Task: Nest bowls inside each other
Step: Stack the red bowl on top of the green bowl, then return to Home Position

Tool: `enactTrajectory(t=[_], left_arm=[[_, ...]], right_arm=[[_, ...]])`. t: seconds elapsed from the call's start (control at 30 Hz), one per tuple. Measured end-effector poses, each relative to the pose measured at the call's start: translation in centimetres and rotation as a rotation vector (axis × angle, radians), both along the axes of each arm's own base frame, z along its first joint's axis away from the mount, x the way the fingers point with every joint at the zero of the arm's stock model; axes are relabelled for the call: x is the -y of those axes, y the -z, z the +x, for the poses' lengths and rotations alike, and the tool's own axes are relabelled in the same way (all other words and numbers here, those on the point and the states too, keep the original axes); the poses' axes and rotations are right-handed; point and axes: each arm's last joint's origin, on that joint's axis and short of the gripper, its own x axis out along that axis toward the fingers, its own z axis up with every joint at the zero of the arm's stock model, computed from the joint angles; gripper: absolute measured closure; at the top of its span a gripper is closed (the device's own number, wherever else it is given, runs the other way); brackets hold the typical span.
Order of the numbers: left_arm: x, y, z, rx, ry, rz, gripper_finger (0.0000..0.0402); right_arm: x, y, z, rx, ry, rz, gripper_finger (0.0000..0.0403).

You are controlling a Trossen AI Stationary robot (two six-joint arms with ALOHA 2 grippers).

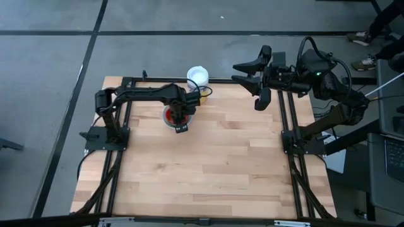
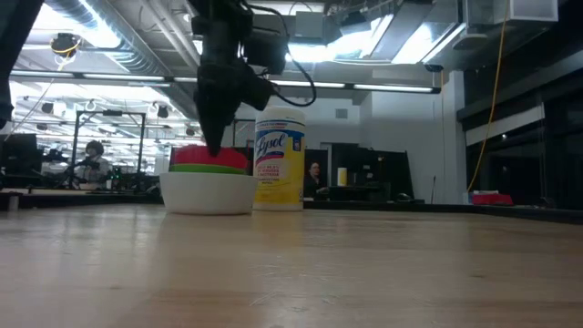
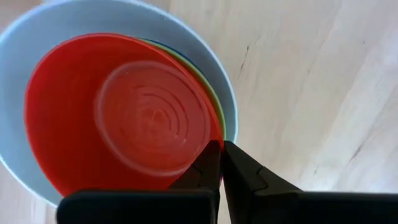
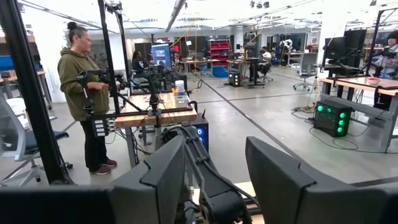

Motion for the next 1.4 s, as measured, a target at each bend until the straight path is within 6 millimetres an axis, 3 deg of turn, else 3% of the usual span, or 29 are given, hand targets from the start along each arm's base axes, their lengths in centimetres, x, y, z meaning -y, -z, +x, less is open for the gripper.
enactTrajectory(t=[0.2, 0.47, 0.7, 0.83, 1.03, 1.17, 1.23, 1.33, 1.4], left_arm=[[-0.2, 0.2, 0.3, 0.020, -0.001, 0.005, 0.0376], [-0.5, -0.1, -0.1, 0.032, -0.009, -0.060, 0.0273], [-0.9, -2.5, -1.5, 0.066, -0.060, -0.046, 0.0202], [-1.6, -6.9, -2.3, 0.276, -0.144, -0.002, 0.0195], [-1.5, -18.4, -5.8, 0.952, -0.325, 0.051, 0.0204], [0.5, -25.7, -11.1, 1.429, -0.369, 0.157, 0.0208], [1.8, -28.3, -14.3, 1.618, -0.408, 0.200, 0.0208], [3.9, -30.8, -18.9, 1.813, -0.403, 0.214, 0.0206], [5.1, -31.3, -21.5, 1.856, -0.353, 0.251, 0.0206]], right_arm=[[0.0, 0.0, 0.0, -0.002, 0.000, 0.001, 0.0238], [0.0, 0.0, 0.0, -0.002, -0.001, -0.002, 0.0238], [0.0, 0.0, 0.0, 0.001, 0.000, -0.009, 0.0218], [0.0, -0.3, 0.0, 0.026, 0.002, -0.017, 0.0212], [0.0, -1.3, -1.0, 0.107, 0.006, -0.033, 0.0215], [0.1, -1.6, -2.6, 0.104, 0.002, -0.007, 0.0223], [0.1, -1.4, -3.1, 0.072, 0.001, 0.007, 0.0228], [0.1, -0.5, -3.6, -0.028, -0.014, 0.067, 0.0236], [0.0, -0.2, -3.7, -0.061, -0.036, 0.092, 0.0240]])
